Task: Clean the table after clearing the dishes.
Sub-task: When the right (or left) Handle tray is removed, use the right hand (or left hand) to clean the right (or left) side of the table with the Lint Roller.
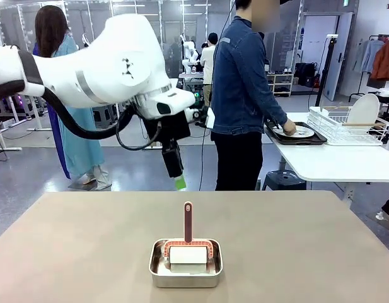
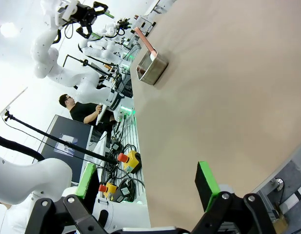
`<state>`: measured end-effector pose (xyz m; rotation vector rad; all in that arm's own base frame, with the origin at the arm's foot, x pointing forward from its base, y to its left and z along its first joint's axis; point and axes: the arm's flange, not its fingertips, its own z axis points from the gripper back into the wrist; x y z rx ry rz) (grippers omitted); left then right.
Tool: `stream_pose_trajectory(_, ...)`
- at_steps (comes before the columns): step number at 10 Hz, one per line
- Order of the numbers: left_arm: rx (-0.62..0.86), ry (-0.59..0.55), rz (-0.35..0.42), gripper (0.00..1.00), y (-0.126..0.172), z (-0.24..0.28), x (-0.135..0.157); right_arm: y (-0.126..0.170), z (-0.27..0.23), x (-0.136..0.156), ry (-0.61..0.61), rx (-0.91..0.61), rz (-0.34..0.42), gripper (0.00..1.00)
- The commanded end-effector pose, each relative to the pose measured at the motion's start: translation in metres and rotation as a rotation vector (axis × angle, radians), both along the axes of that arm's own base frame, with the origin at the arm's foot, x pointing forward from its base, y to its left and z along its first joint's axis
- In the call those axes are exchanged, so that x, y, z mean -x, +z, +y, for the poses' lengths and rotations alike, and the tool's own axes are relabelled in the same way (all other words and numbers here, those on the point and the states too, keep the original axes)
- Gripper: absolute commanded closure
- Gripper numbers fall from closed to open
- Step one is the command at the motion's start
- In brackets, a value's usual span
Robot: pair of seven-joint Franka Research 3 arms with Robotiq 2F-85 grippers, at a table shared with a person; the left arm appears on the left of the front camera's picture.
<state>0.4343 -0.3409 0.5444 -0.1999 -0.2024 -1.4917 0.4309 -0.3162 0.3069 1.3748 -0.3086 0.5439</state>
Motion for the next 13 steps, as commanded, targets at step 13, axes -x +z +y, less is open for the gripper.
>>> stream_pose_trajectory(13,-0.182,-0.105,0.184,0.0,-0.118,-0.058,-0.075,0.002,0.006,0.007,-0.003,0.013,-0.001,0.0)
